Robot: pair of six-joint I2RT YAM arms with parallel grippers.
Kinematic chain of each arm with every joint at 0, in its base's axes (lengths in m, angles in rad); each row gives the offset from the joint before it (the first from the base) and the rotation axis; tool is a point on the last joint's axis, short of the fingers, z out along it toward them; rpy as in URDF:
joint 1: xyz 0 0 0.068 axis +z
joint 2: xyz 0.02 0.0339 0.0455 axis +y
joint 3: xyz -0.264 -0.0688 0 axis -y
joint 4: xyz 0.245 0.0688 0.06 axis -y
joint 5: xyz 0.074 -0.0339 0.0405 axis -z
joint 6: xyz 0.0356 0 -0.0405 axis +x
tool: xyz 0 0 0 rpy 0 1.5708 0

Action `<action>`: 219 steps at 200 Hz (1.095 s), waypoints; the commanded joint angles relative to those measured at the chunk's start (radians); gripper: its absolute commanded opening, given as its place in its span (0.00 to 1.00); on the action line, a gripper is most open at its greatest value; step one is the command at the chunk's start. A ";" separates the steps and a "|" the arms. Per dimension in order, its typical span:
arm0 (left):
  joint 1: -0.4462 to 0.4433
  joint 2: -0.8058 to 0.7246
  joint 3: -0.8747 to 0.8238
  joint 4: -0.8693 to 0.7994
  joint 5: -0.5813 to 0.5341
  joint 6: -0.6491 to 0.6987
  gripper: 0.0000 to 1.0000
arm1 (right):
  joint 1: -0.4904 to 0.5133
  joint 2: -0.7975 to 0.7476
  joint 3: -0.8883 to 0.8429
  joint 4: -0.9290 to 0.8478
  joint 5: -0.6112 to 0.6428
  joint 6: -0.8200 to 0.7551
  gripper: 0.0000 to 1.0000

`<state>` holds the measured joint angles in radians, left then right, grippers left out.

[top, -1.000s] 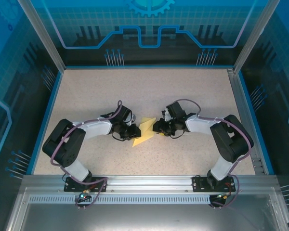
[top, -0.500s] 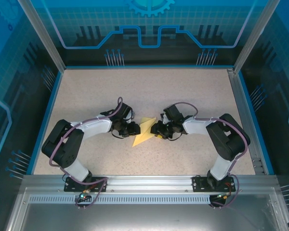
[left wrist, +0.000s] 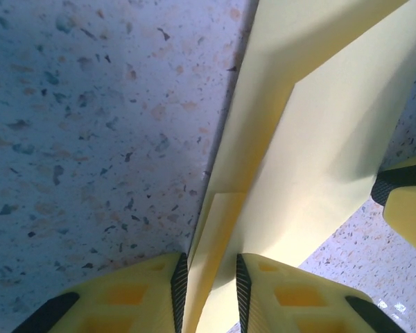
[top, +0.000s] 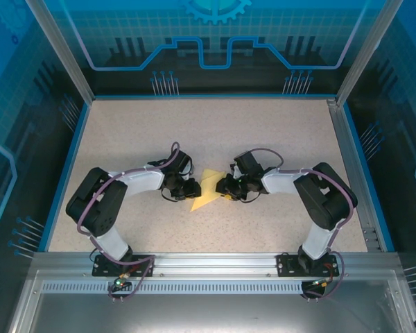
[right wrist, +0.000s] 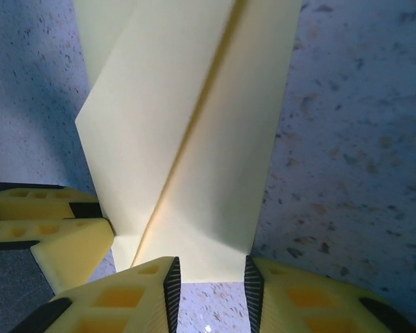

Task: Fold a paper plane with a square sheet of paper (pick it up from the middle)
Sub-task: Turn over the paper at the center of the table.

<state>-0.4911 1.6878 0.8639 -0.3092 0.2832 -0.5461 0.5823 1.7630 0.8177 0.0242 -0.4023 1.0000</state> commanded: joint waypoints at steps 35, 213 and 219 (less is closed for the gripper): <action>-0.004 0.026 0.018 -0.010 0.024 0.013 0.27 | 0.021 0.035 -0.016 0.057 -0.006 0.047 0.34; -0.009 0.023 -0.003 -0.001 0.049 -0.015 0.25 | 0.034 -0.038 0.000 -0.024 0.038 0.080 0.41; -0.008 0.021 -0.005 -0.002 0.052 -0.016 0.25 | 0.035 -0.028 0.008 -0.023 0.039 0.080 0.41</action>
<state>-0.4908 1.6909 0.8635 -0.3096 0.2836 -0.5499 0.6018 1.6936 0.8249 -0.0277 -0.3405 1.0485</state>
